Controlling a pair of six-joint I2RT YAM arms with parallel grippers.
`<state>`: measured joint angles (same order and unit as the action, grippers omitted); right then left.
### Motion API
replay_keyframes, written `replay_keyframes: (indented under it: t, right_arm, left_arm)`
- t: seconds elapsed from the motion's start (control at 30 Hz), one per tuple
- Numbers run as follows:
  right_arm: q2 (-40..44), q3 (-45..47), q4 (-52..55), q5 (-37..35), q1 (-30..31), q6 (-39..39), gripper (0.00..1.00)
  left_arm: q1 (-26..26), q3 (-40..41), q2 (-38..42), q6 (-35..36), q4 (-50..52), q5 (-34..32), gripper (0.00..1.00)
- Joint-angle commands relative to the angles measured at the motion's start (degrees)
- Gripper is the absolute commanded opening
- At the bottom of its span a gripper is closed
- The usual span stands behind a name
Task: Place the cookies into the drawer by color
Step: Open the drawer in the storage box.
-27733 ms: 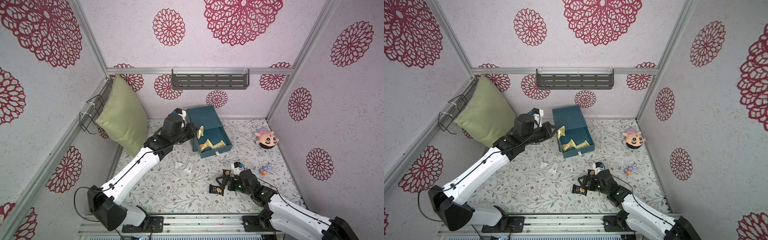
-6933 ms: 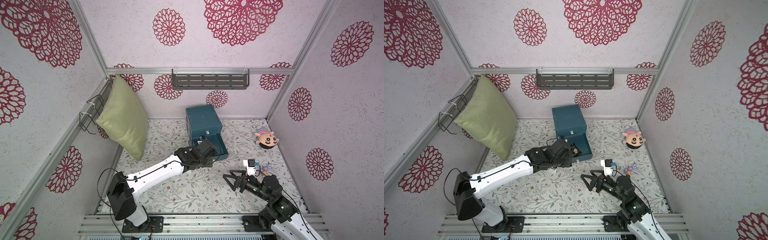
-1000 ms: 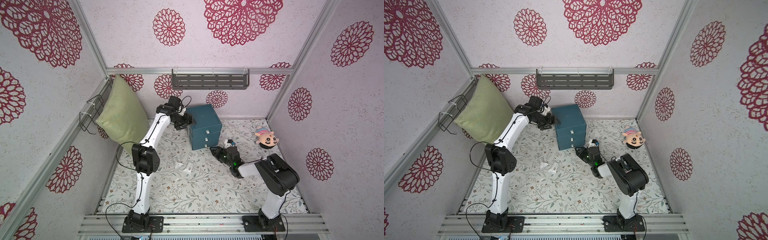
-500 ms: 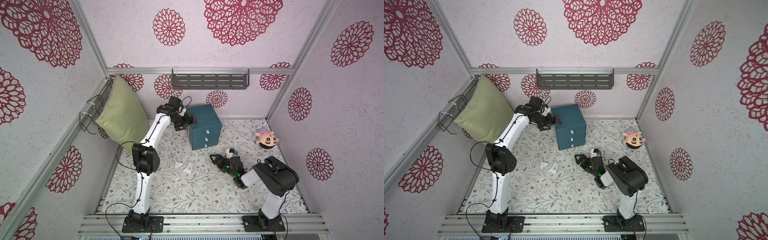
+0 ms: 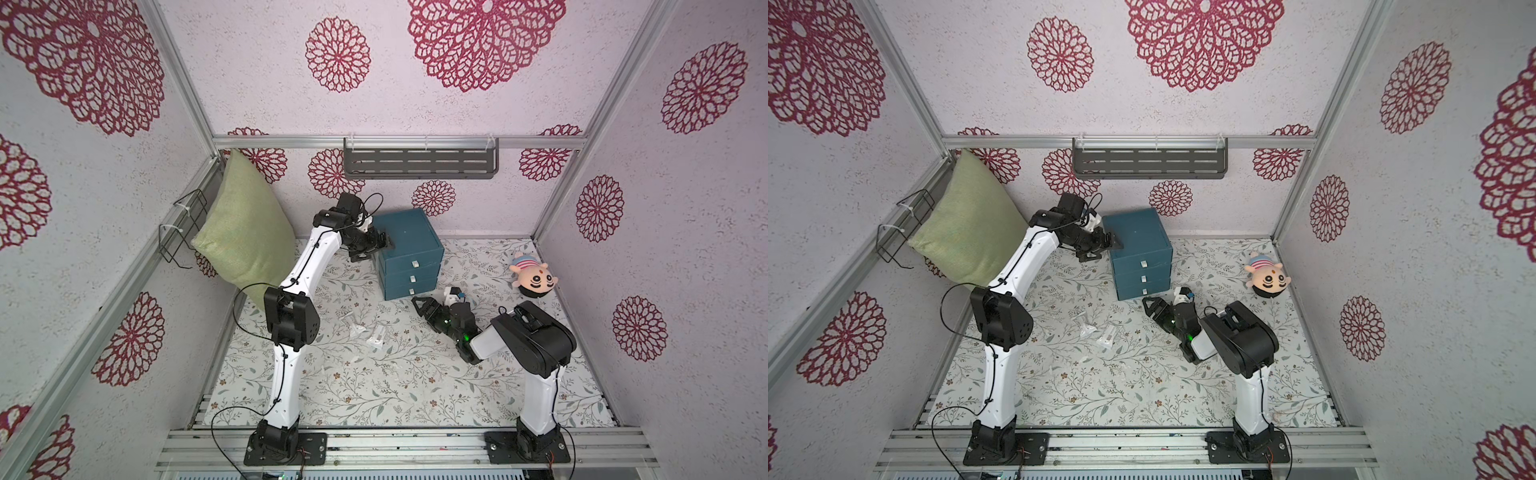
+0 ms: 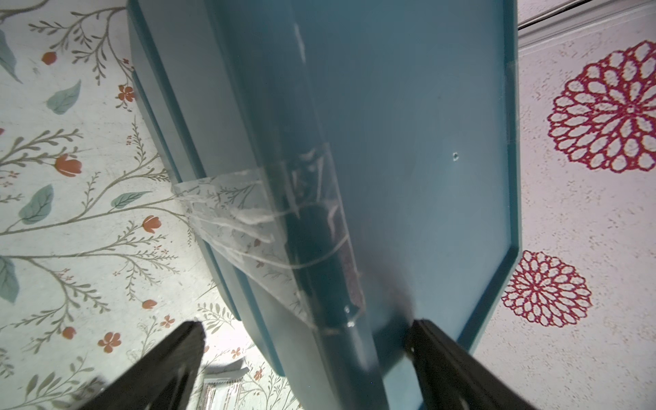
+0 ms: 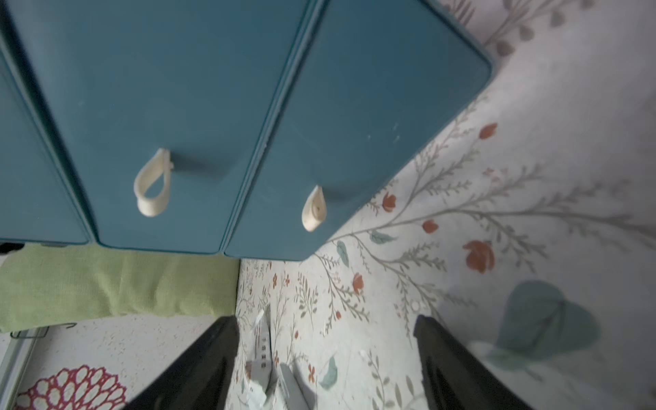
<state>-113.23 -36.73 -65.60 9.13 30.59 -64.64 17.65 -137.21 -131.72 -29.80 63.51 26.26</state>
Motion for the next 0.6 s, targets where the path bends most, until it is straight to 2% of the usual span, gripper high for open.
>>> replay_keyframes:
  t: [0.0, 0.2, 0.37, 0.57]
  right_arm:
    - [-2.3, -2.7, 1.3, -0.8, -0.1, -1.0, 0.69]
    - [-5.5, -6.6, 1.3, -1.8, -0.8, -2.4, 0.50]
    - [-7.2, -8.8, 0.3, -2.3, -1.7, -4.5, 0.49]
    - [-8.5, -11.2, -0.5, -1.4, -2.5, -6.1, 0.42]
  left_arm:
    - [0.5, 1.8, -2.6, 1.4, 3.4, -3.8, 0.97]
    - [0.4, 1.8, -2.4, 1.3, 3.4, -3.7, 0.97]
    - [0.4, 1.9, -2.4, 1.2, 3.4, -3.4, 0.97]
    - [0.4, 2.0, -2.3, 1.2, 3.4, -3.6, 0.97]
